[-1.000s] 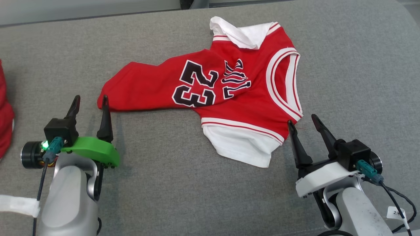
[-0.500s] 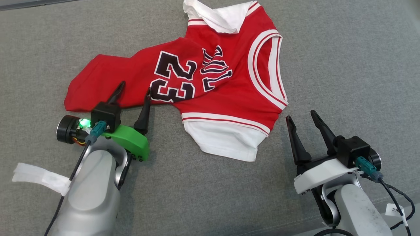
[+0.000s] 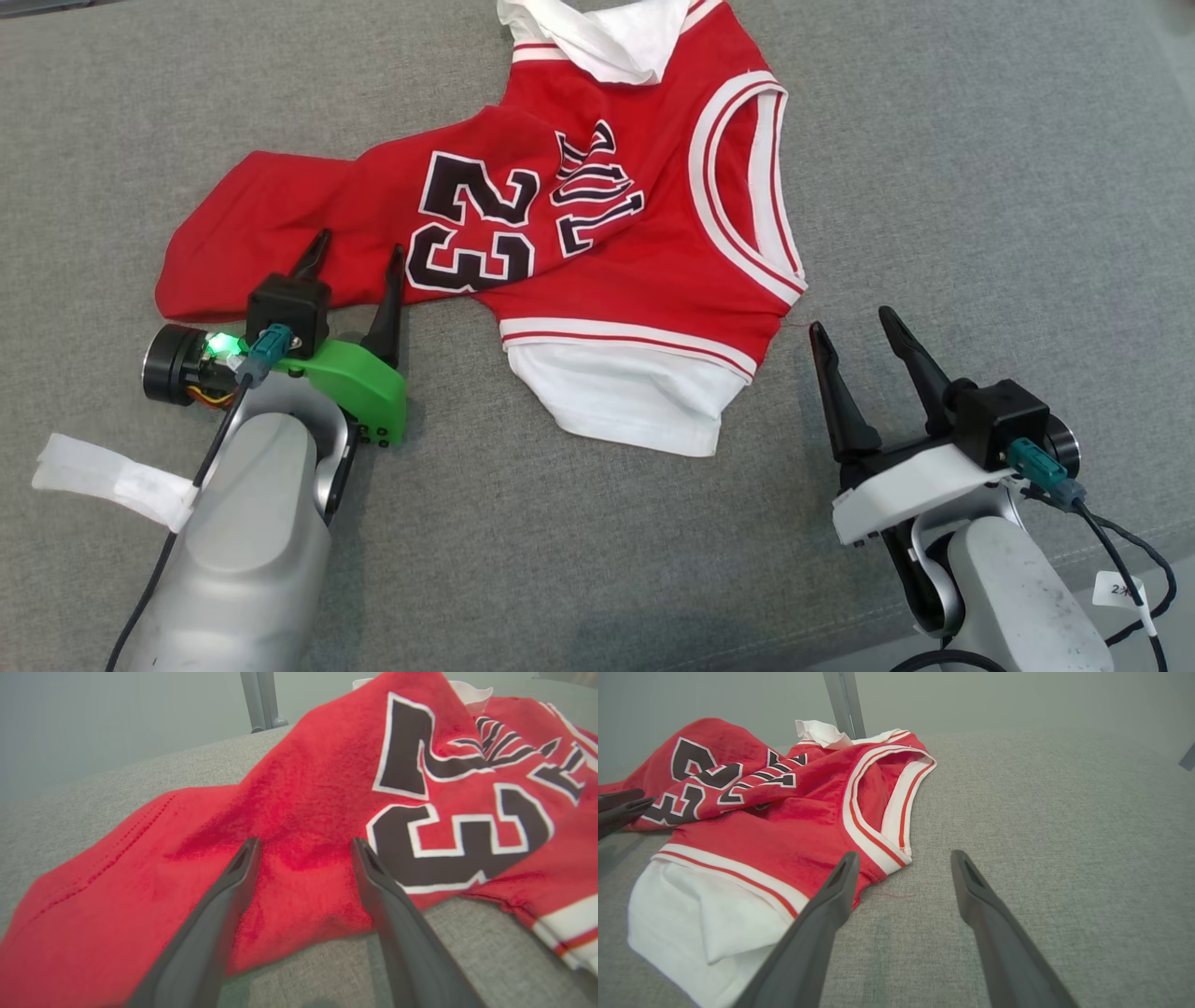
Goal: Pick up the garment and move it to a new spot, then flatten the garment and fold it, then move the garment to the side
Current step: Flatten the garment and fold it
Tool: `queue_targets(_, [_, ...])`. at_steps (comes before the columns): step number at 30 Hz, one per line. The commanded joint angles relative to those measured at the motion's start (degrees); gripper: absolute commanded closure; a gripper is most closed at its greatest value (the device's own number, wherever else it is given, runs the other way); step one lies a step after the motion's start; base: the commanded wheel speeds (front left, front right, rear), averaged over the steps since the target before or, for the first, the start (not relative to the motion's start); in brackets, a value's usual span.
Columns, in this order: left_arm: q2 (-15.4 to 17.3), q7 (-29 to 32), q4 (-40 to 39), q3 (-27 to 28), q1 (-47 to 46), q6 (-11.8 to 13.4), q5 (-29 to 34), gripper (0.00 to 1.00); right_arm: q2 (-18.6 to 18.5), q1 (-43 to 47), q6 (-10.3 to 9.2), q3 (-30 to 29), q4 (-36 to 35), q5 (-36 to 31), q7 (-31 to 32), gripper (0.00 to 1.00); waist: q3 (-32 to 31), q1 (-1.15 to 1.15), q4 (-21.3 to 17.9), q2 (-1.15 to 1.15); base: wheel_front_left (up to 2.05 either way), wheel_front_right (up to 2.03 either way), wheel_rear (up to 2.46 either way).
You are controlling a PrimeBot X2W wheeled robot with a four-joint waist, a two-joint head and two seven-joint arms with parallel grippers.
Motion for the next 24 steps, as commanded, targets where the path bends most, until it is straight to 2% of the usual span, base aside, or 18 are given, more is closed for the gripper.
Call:
queue_targets(1, [0.25,-0.02,1.01,0.18,-1.15,0.25,0.34,0.20,-0.06,-0.39,-0.10,-0.15,0.15,0.10,0.01,0.00,0.14,0.00,-0.08,-0.01,0.00,0.00,0.00])
queue_targets(3, [0.30,-0.02,1.89,-0.07,-1.86,0.11,0.63,1.00,-0.03,-0.62,-0.10,-0.11,0.24,0.15,0.01,0.00,0.32,0.00,-0.15,-0.01,0.00,0.00,0.00])
queue_targets(8, [0.09,-0.02,2.78,-0.36,-2.85,-0.24,0.27,1.00,0.04,-0.81,-0.10,-0.18,0.35,0.16,0.01,0.00,0.42,0.00,-0.02,-0.01,0.00,0.00,0.00])
queue_targets(19, [0.09,-0.02,-10.88,0.80,-4.59,-0.82,0.61,1.00,0.11,-0.51,-0.10,-0.46,0.33,-0.01,0.01,0.00,0.53,0.00,1.01,-0.01,0.00,0.00,0.00])
queue_targets(24, [1.83,-0.02,-6.50,0.80,-10.27,-0.62,2.06,1.00,0.13,-1.91,-0.10,0.59,0.68,0.65,0.01,0.00,2.91,0.00,-0.63,-0.01,0.00,0.00,0.00])
